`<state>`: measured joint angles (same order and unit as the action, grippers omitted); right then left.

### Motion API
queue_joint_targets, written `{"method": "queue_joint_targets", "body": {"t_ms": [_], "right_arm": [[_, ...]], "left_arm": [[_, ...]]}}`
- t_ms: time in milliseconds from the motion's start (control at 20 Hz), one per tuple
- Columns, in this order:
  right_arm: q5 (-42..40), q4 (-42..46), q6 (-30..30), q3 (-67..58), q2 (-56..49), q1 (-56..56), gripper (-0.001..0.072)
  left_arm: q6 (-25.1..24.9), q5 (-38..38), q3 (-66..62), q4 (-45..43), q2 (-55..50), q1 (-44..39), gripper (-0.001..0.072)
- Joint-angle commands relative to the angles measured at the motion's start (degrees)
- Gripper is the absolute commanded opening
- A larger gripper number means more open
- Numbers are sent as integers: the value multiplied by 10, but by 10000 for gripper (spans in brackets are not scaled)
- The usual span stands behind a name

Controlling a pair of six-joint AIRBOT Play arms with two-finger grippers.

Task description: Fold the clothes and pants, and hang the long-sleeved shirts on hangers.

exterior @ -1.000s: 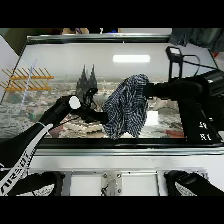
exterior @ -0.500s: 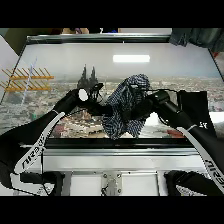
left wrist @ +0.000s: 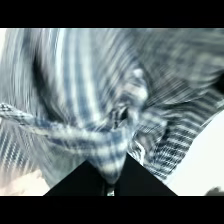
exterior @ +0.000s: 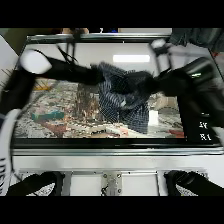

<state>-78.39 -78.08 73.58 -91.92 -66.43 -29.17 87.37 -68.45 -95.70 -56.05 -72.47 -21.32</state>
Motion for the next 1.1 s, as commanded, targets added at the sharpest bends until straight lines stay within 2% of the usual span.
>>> {"method": "queue_joint_targets", "body": {"t_ms": [0, 100, 300, 400, 500, 600, 700, 800, 900, 950, 1050], "right_arm": [[-68, 1, -12, -204, 82, 1, 22], [-50, -6, -47, -278, 113, 1, 21], [14, -6, -107, -287, 163, 1, 22], [19, -5, -122, -287, 160, 2, 21], [19, -6, -124, -281, 140, 2, 22], [19, -6, -124, -264, 109, 2, 22], [16, -6, -123, -247, 68, 2, 22], [-8, -6, -114, -240, 18, 2, 22], [-71, -6, -79, -240, -39, 3, 22], [-116, -6, -61, -240, -68, 3, 20], [-198, -6, -17, -231, -113, 3, 21]], "left_arm": [[0, 7, -171, 14, 97, -36, 18], [0, 66, -224, -2, 134, -86, 18], [7, 227, -193, -146, 208, -207, 18], [51, 261, -155, -226, 227, -243, 18], [103, 251, -133, -315, 222, -249, 18], [143, 193, -131, -391, 196, -231, 18], [156, 106, -131, -402, 157, -180, 18], [155, -2, -131, -369, 112, -114, 18], [151, -133, -127, -311, 64, -48, 19], [131, -196, -112, -276, 44, -19, 18], [95, -257, -40, -205, 31, 15, 18]]}}
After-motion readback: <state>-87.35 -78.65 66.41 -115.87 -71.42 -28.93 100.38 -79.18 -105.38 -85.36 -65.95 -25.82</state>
